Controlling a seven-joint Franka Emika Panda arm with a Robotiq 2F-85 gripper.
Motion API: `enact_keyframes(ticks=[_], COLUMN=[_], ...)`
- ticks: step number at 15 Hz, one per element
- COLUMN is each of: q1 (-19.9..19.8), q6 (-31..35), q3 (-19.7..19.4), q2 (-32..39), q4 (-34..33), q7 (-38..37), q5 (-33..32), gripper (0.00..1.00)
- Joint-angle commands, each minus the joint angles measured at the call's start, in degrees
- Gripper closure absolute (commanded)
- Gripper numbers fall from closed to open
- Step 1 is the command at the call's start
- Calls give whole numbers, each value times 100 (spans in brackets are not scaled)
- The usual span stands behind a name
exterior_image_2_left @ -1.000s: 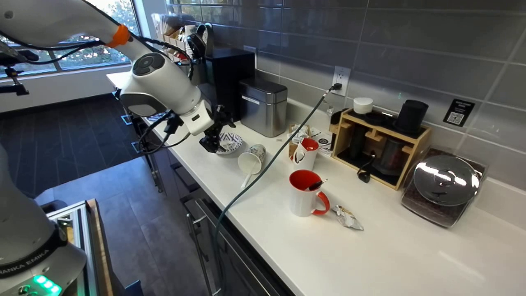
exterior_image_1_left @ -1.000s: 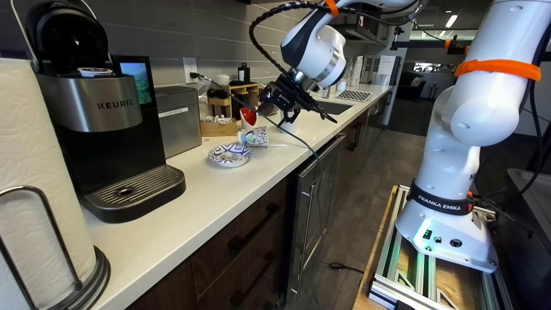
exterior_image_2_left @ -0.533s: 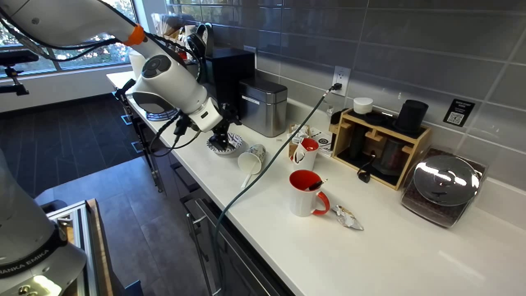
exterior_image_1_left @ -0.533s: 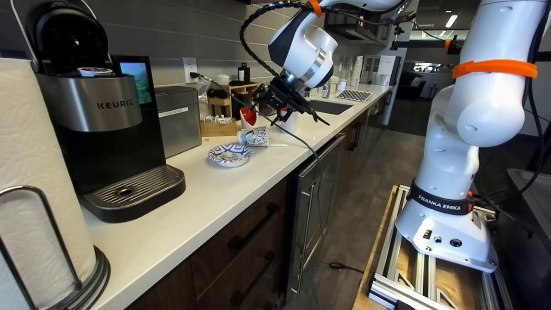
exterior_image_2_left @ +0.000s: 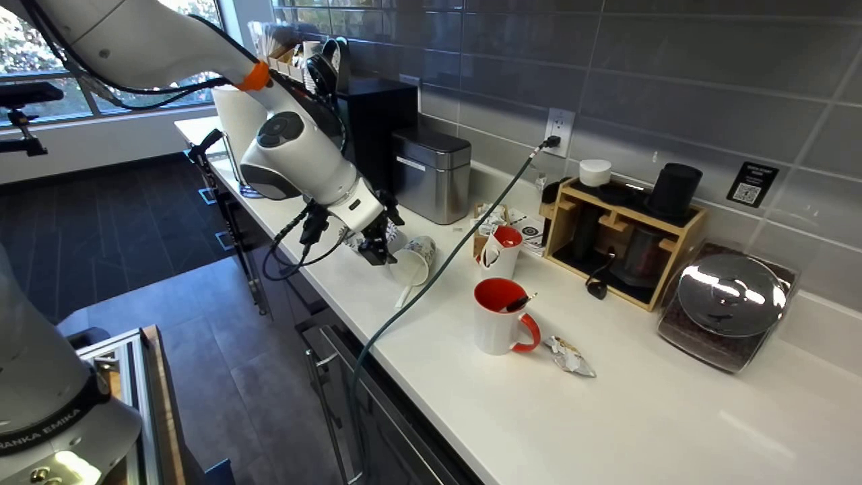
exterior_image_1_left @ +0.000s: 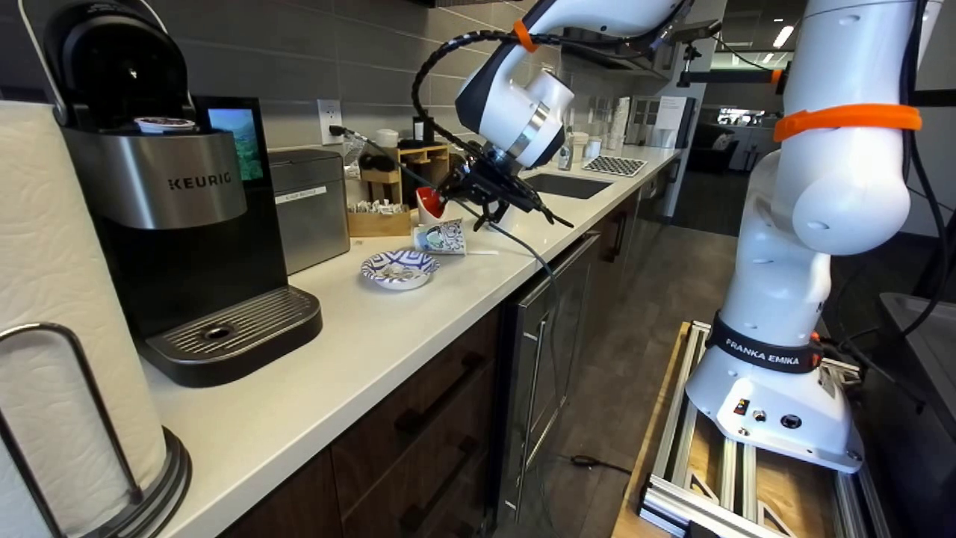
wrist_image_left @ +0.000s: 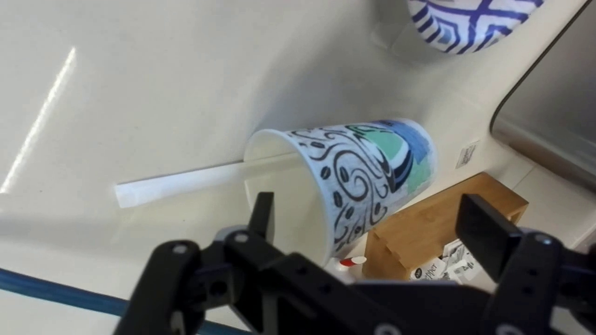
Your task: Put the cup upright
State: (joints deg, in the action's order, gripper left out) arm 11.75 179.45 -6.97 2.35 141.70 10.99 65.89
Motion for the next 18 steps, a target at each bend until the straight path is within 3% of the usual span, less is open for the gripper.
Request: enact_keyframes(ticks=[1,10,12,15,18], q1=[-71,-192,-133,30,227], q6=[-194,-141,32,297,832], q3=[67,181,134,8,-62], q2=[407,819,785,584,304], q4=[-367,-1008,-968,-541,-173], q7=[477,1308,1202,711,901], q5=[671,1601,1439,668,-102], gripper=[26,95,100,99,99])
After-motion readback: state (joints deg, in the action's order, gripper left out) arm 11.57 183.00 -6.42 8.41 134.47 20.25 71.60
